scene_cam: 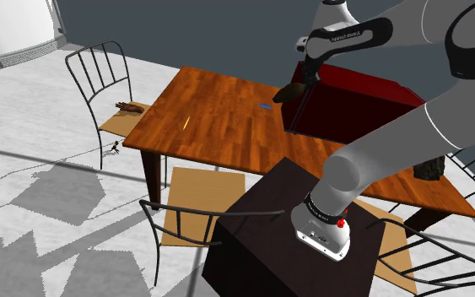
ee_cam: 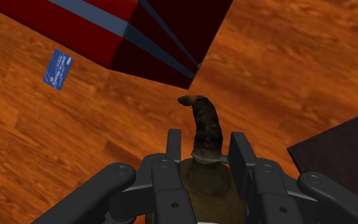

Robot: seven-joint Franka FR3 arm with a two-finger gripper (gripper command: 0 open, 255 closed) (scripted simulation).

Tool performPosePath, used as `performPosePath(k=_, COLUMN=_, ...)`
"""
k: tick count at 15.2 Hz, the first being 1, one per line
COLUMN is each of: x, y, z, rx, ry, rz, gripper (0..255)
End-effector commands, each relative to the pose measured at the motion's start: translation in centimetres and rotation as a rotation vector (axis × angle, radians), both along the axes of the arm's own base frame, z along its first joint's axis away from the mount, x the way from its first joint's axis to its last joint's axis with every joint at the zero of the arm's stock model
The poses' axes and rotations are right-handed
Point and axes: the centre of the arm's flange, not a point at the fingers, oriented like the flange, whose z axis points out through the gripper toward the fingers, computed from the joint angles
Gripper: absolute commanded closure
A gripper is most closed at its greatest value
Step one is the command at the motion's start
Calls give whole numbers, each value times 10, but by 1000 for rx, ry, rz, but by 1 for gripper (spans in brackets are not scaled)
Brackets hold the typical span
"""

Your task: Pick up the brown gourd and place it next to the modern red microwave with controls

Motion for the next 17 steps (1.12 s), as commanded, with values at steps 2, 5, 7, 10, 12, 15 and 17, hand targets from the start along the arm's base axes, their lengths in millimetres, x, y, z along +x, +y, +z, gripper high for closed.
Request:
performPosePath(k=2, x=1, y=0, z=16, rx=0, ry=0, rz=0, gripper=255)
performPosePath(k=5, x=1, y=0, z=32, rx=0, ry=0, rz=0, gripper=255)
performPosePath(k=7, x=1, y=0, z=42, rx=0, ry=0, rz=0, gripper=255)
performPosePath(k=10, x=1, y=0, z=58, rx=0, ry=0, rz=0, gripper=255)
performPosePath(k=12, x=1, y=0, z=69, rx=0, ry=0, rz=0, gripper=255)
performPosePath(k=15, x=1, y=0, z=84, rx=0, ry=0, rz=0, gripper=255)
performPosePath(k=17, x=1, y=0, z=95, rx=0, ry=0, rz=0, gripper=255)
